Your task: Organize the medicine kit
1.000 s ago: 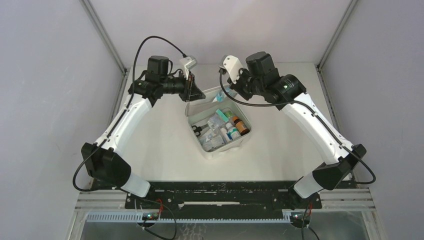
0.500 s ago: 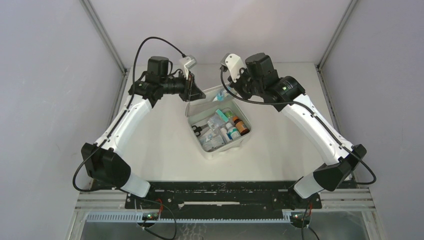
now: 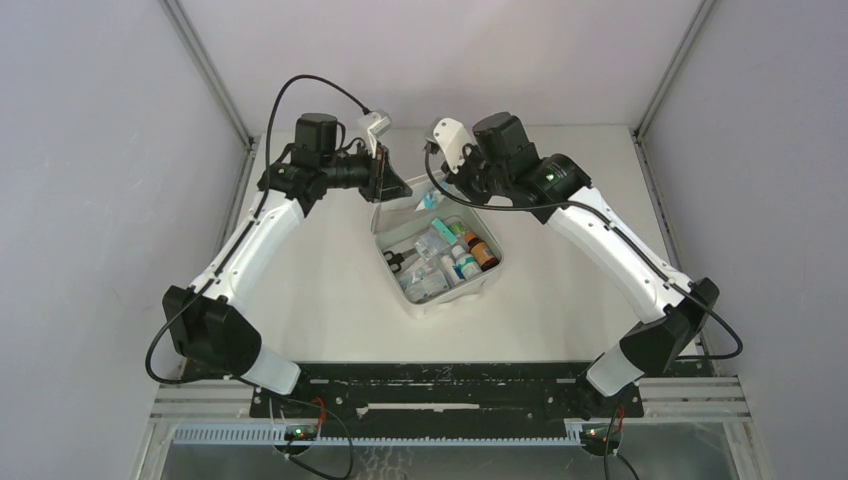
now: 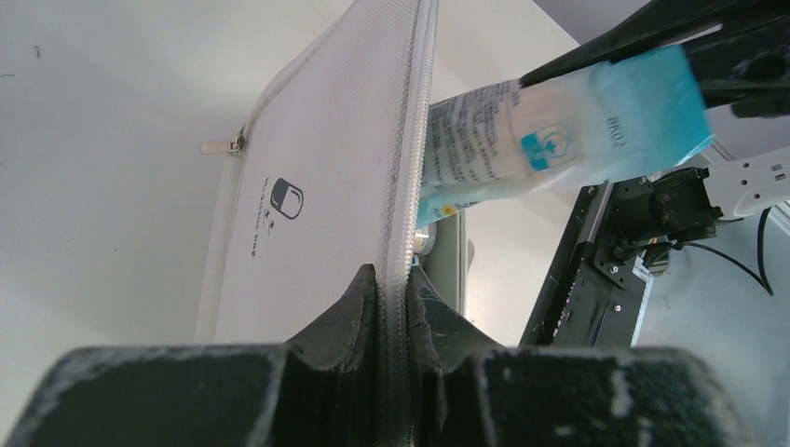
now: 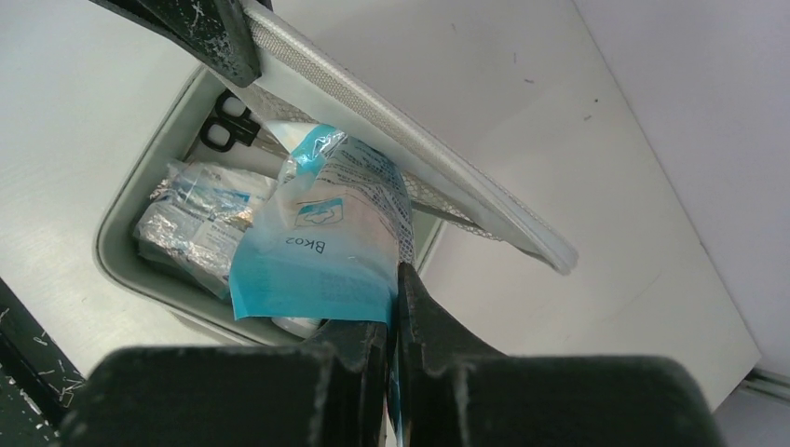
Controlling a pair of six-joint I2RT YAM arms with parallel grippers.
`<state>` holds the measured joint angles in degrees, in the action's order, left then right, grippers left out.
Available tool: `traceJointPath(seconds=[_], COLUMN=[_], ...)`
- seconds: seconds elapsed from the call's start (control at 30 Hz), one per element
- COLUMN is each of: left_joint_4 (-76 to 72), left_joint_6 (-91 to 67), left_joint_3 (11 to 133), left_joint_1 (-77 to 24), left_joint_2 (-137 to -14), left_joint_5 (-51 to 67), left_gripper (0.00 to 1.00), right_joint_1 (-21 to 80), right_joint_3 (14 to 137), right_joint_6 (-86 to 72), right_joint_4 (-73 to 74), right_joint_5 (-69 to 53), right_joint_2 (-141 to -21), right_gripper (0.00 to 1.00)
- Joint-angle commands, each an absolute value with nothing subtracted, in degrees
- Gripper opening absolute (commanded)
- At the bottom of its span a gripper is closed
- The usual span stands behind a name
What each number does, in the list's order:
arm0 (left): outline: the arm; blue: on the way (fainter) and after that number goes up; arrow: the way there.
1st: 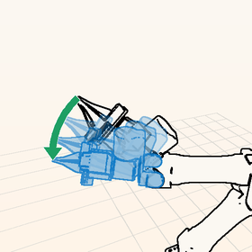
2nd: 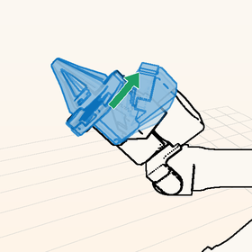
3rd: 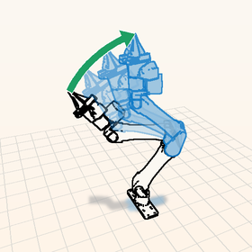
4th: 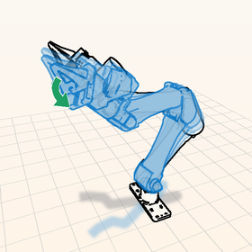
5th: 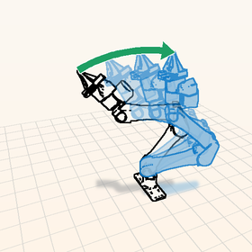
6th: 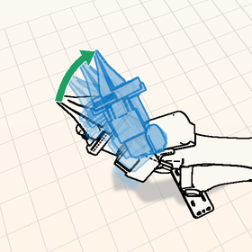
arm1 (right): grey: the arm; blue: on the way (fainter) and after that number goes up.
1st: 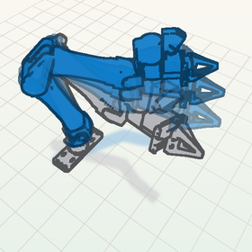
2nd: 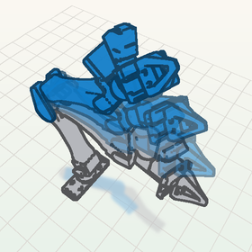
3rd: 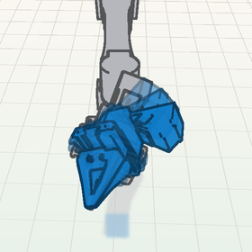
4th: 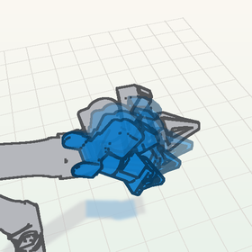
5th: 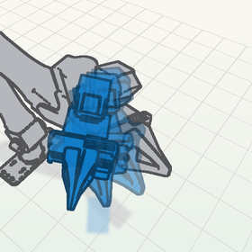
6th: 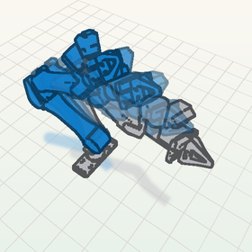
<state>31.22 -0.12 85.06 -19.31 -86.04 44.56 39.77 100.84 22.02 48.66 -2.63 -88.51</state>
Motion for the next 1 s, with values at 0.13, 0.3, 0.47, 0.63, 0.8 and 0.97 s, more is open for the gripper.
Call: traceJointPath(seconds=[0.13,0.3,0.47,0.63,0.8,0.97], left_joint_4=[28.0,27.5,27.3,26.3,24.4,23.6], left_joint_6=[-2.8,-2.8,-3.1,-3.9,-5.8,-6.9], left_joint_3=[84.1,83.7,83.7,82.9,81.7,81.3], left_joint_1=[-19.6,-19.7,-19.7,-19.6,-19.6,-19.6], left_joint_2=[-83.6,-83.4,-83.5,-82.8,-82.2,-82.0], left_joint_5=[47.1,47.8,48.9,48.9,48.1,47.3], left_gripper=[0.00,0.00,0.00,0.00,0.00,0.00], right_joint_1=[40.4,40.4,40.5,40.9,37.6,36.6], right_joint_3=[103.7,102.1,101.2,102.5,105.7,102.9], right_joint_6=[24.6,26.7,28.4,26.9,19.2,16.8], right_joint_4=[47.0,47.0,45.9,45.5,47.6,46.1], right_joint_5=[-6.0,-7.2,-9.4,-3.4,-0.6,0.6], right_joint_2=[-89.2,-90.0,-90.5,-90.7,-90.3,-88.1], right_gripper=[0.00,0.00,0.00,0.00,0.00,0.00])
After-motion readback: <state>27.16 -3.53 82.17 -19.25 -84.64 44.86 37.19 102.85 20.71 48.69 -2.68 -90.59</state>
